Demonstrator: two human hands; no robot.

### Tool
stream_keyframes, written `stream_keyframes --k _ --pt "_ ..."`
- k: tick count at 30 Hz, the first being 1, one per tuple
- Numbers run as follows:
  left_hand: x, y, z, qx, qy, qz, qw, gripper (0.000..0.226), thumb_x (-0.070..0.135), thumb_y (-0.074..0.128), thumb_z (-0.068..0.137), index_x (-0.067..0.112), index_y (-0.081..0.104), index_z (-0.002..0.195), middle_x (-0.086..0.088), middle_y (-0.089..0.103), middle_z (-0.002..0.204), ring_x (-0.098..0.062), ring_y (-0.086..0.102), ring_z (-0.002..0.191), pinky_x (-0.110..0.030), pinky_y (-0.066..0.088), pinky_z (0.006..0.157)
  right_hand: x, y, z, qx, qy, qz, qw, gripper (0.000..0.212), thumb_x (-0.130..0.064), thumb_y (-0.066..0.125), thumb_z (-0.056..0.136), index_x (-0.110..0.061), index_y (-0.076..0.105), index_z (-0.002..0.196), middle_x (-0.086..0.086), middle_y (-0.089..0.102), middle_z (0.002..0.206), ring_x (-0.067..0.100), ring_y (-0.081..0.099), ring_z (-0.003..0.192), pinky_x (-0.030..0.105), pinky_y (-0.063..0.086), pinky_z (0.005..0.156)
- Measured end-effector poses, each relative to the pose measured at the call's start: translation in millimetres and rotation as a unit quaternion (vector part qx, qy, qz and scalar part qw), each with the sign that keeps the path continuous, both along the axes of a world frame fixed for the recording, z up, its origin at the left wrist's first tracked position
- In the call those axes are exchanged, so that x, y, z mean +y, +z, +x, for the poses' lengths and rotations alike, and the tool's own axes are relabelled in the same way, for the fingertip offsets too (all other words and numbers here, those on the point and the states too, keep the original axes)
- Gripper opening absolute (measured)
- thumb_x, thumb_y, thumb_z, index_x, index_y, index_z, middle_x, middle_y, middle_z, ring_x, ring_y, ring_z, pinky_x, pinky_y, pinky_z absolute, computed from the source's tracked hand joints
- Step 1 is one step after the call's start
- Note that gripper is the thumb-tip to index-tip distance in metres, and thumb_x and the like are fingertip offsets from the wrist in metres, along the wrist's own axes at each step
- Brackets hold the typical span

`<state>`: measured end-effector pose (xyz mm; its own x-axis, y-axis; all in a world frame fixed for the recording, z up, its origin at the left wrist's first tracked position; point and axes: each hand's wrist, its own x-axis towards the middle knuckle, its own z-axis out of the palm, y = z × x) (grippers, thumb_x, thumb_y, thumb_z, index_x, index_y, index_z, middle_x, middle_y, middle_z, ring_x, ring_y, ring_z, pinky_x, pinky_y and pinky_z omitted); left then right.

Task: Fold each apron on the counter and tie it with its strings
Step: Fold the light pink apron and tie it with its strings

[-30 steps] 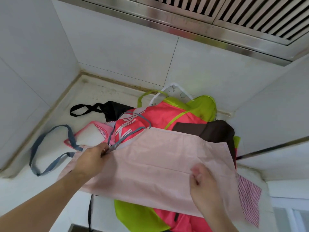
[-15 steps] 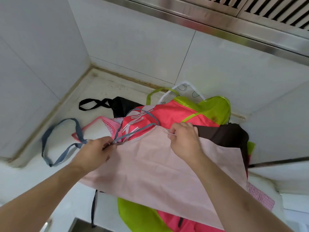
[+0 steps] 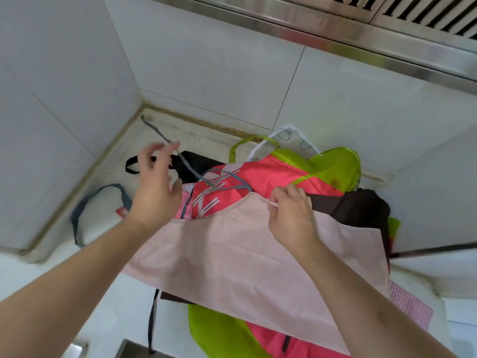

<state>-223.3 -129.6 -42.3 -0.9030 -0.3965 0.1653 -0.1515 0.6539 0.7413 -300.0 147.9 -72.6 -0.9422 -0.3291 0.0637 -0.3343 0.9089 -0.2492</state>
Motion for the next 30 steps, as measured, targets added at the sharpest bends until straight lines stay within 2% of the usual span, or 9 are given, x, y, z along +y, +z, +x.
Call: stream_keyframes --k 3,7,11,14,17,20,24,28,30 --pt "17 -24 19 -0.078 0.018 -0.044 0.996 0.065 -0.008 0.061 0.088 0.023 0.046 0.144 -0.004 0.030 0.149 -0.020 0.062 0.100 -0.034 0.052 0.082 -1 0 -2 0.011 -0.004 0.003 1.000 0.014 -0.014 0.070 0.088 -0.015 0.057 0.094 0.008 0.060 0.102 0.034 0.054 0.095 0.047 0.046 0.082" --pt "25 -58 35 -0.152 -0.076 -0.041 0.985 0.036 0.010 0.070 0.093 0.014 0.061 0.128 0.000 0.050 0.126 -0.025 0.060 0.112 -0.028 0.045 0.091 -1 -3 -9 0.018 0.003 0.036 0.999 0.015 -0.012 0.069 0.089 -0.013 0.057 0.098 0.010 0.063 0.099 0.035 0.057 0.095 0.045 0.044 0.081" --pt "26 -83 51 -0.215 -0.135 -0.099 0.962 0.054 0.016 0.072 0.093 0.013 0.051 0.143 -0.008 0.045 0.144 -0.029 0.051 0.129 -0.041 0.052 0.104 -2 0 -7 0.098 -0.008 0.063 0.993 0.027 -0.005 0.075 0.082 -0.013 0.056 0.099 0.008 0.057 0.100 0.032 0.052 0.094 0.043 0.041 0.083" --pt "29 -89 58 -0.156 -0.077 -0.186 0.967 0.041 0.005 0.072 0.087 0.007 0.056 0.125 -0.015 0.049 0.130 -0.036 0.054 0.111 -0.046 0.058 0.085 -1 11 26 0.124 0.020 0.047 0.991 0.032 -0.004 0.073 0.076 -0.015 0.055 0.101 0.007 0.053 0.100 0.032 0.050 0.091 0.043 0.040 0.077" --pt "38 -87 70 -0.054 -0.227 -0.196 0.953 0.021 0.017 0.055 0.092 0.015 0.061 0.112 -0.002 0.055 0.108 -0.025 0.061 0.091 -0.038 0.056 0.074 12 6 98 0.063 0.071 0.031 0.995 0.031 -0.022 0.073 0.076 -0.018 0.058 0.103 0.003 0.055 0.097 0.028 0.058 0.085 0.042 0.050 0.068" --pt "50 -96 89 -0.229 -0.348 -0.149 0.897 0.059 0.046 0.051 0.088 0.033 0.045 0.146 0.006 0.042 0.142 -0.018 0.048 0.129 -0.038 0.050 0.101 36 -27 167 -0.096 0.048 0.090 0.990 0.060 -0.053 0.067 0.070 -0.025 0.056 0.122 0.002 0.053 0.117 0.029 0.055 0.108 0.044 0.055 0.082" --pt "63 -106 108 -0.417 -0.371 -0.232 0.796 0.113 0.081 0.045 0.071 0.040 -0.008 0.162 0.002 -0.011 0.166 -0.027 -0.007 0.157 -0.055 0.010 0.123 70 -76 192 -0.165 0.027 0.162 0.973 0.088 -0.055 0.077 0.059 -0.031 0.052 0.140 0.005 0.053 0.130 0.032 0.055 0.118 0.052 0.053 0.091" --pt "68 -111 115 -0.339 -0.357 -0.292 0.820 0.096 0.058 0.081 0.067 0.030 0.040 0.150 -0.010 0.044 0.150 -0.039 0.053 0.136 -0.058 0.053 0.090 78 -72 179 -0.144 0.031 0.108 0.983 0.044 -0.027 0.074 0.068 -0.036 0.069 0.111 -0.009 0.061 0.113 0.021 0.064 0.104 0.041 0.058 0.081" --pt "65 -115 119 -0.328 -0.340 -0.318 0.822 0.086 0.042 0.082 0.065 0.023 0.051 0.143 -0.009 0.052 0.143 -0.038 0.060 0.125 -0.057 0.056 0.080 82 -68 175 -0.141 0.016 0.099 0.985 0.037 -0.023 0.077 0.068 -0.035 0.071 0.103 -0.010 0.063 0.108 0.020 0.067 0.098 0.038 0.059 0.074"
